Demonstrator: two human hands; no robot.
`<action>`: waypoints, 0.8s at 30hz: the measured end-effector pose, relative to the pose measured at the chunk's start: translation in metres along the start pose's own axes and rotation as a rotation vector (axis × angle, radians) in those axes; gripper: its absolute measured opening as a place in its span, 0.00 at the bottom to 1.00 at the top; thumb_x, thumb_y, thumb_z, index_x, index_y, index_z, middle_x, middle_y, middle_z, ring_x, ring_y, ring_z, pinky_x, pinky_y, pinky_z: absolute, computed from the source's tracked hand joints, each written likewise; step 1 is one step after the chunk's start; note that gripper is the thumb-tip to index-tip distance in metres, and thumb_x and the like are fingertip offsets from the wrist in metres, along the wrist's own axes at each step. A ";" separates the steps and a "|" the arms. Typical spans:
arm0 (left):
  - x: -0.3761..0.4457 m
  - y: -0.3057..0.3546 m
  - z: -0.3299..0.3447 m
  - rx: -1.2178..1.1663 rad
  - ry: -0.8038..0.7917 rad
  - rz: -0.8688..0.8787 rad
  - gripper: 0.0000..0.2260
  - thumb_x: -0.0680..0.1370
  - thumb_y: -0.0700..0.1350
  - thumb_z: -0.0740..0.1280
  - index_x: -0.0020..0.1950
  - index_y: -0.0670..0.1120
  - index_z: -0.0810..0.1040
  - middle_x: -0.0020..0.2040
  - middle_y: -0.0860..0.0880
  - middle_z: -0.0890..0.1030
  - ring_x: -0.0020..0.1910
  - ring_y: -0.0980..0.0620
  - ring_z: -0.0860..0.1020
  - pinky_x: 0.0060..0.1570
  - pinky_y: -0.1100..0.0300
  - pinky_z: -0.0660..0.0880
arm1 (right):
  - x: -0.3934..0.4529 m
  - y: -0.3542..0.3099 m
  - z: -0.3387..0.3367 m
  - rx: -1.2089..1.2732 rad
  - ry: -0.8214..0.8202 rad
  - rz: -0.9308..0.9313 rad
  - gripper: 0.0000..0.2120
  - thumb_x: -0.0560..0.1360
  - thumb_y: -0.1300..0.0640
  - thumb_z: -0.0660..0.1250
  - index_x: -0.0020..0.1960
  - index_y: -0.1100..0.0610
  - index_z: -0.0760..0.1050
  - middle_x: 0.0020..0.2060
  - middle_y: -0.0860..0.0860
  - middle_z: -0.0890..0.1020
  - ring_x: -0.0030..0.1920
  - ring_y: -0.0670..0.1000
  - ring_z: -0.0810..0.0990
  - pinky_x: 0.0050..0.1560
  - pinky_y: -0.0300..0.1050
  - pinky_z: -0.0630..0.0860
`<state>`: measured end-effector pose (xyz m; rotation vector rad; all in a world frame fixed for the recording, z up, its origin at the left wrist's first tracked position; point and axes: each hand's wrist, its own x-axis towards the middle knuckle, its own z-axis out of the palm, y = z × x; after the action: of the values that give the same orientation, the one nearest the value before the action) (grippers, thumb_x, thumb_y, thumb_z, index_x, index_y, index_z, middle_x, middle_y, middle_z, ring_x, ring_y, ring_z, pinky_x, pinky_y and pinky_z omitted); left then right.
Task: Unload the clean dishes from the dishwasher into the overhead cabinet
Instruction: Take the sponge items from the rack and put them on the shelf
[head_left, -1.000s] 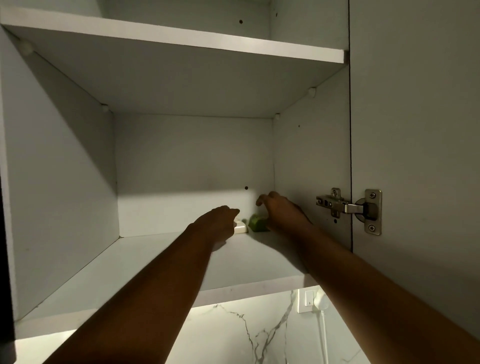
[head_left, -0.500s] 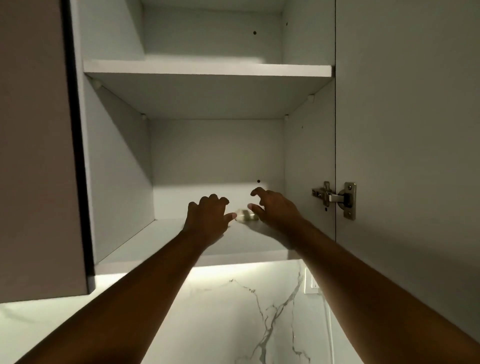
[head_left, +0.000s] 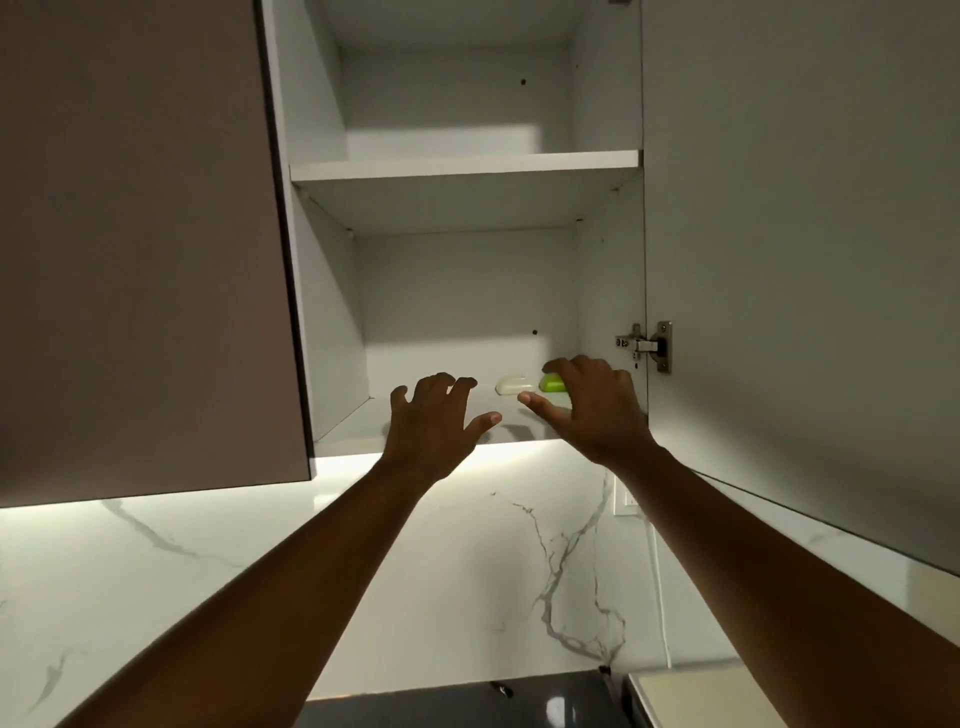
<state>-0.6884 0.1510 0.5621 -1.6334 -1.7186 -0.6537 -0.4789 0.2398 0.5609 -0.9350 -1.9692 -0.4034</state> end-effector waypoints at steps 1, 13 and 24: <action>-0.012 0.000 -0.002 -0.007 0.036 0.021 0.28 0.78 0.67 0.53 0.70 0.52 0.71 0.67 0.50 0.74 0.69 0.50 0.70 0.66 0.43 0.62 | -0.015 -0.003 -0.005 -0.034 0.007 -0.007 0.31 0.75 0.26 0.51 0.63 0.47 0.73 0.56 0.47 0.78 0.58 0.50 0.75 0.58 0.52 0.69; -0.182 0.050 -0.030 -0.123 -0.178 0.172 0.31 0.76 0.69 0.54 0.74 0.53 0.65 0.71 0.50 0.71 0.71 0.48 0.68 0.64 0.45 0.67 | -0.218 -0.062 -0.071 -0.249 -0.049 0.151 0.33 0.74 0.26 0.55 0.64 0.51 0.74 0.57 0.49 0.79 0.59 0.53 0.76 0.56 0.55 0.71; -0.306 0.186 -0.058 -0.436 -0.508 0.292 0.32 0.74 0.72 0.55 0.73 0.57 0.65 0.70 0.51 0.72 0.69 0.49 0.70 0.65 0.46 0.65 | -0.436 -0.047 -0.197 -0.384 -0.320 0.520 0.34 0.73 0.26 0.52 0.68 0.48 0.69 0.61 0.50 0.76 0.60 0.54 0.76 0.57 0.54 0.72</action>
<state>-0.4988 -0.0764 0.3529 -2.4719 -1.6901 -0.5208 -0.2601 -0.1073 0.3102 -1.7977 -1.8580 -0.3485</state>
